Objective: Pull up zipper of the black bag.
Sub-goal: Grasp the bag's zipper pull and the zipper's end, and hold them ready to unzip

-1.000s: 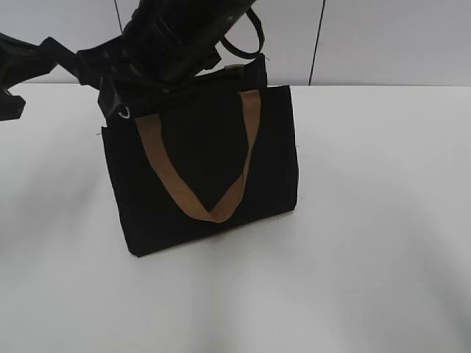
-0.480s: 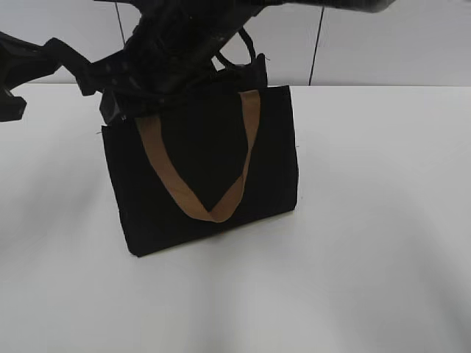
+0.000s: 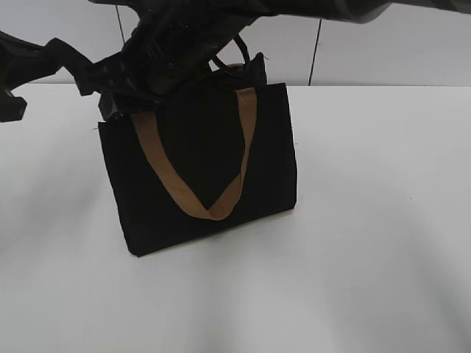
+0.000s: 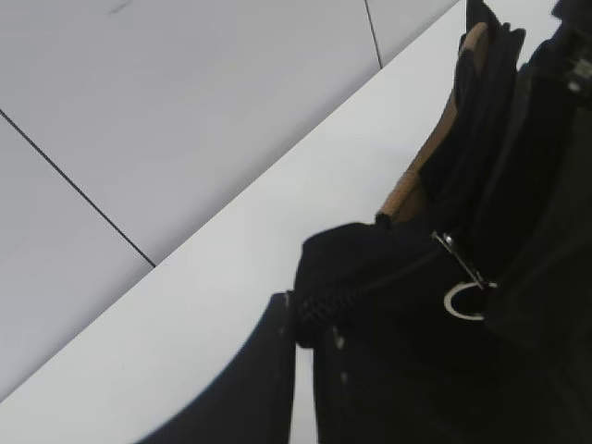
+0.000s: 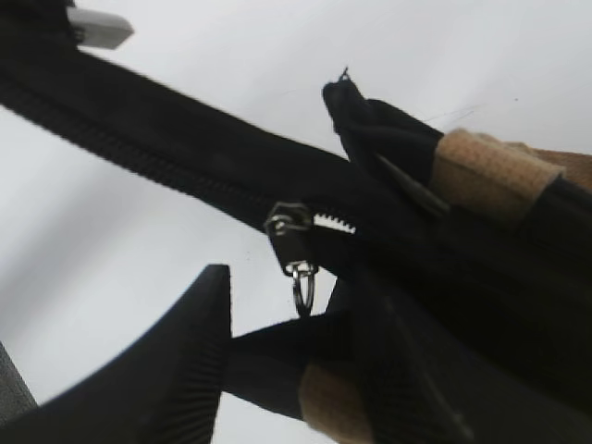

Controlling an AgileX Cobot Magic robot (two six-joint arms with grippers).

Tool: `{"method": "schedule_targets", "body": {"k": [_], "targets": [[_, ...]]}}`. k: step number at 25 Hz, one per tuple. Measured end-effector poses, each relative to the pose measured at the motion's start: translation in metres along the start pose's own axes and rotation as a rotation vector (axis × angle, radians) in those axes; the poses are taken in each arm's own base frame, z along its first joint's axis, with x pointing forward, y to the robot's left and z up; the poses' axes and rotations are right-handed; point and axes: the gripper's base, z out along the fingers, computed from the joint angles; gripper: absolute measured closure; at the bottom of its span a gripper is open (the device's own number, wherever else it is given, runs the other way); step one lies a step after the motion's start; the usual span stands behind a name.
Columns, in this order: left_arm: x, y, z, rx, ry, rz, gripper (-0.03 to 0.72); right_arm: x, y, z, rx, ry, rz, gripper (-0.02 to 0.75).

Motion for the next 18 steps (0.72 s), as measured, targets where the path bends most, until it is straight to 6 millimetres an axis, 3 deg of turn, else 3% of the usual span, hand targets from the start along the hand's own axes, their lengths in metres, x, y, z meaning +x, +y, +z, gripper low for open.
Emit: {"method": "schedule_targets", "body": {"k": [5,10,18], "targets": [[-0.0001,0.0000,0.0000,0.000,-0.001,-0.001,0.669,-0.0008,-0.0001,0.0000,0.001,-0.009,0.065,0.470],[-0.0001,0.0000,0.0000,0.000,-0.001,-0.001,0.669,-0.0020,-0.0006,0.0008,0.002,-0.025,0.150,0.479],[-0.0007,0.0000,-0.0007,-0.001,-0.003,0.000,0.669,-0.0033,-0.0008,0.0007,0.004,-0.039,0.109,0.479]]}}
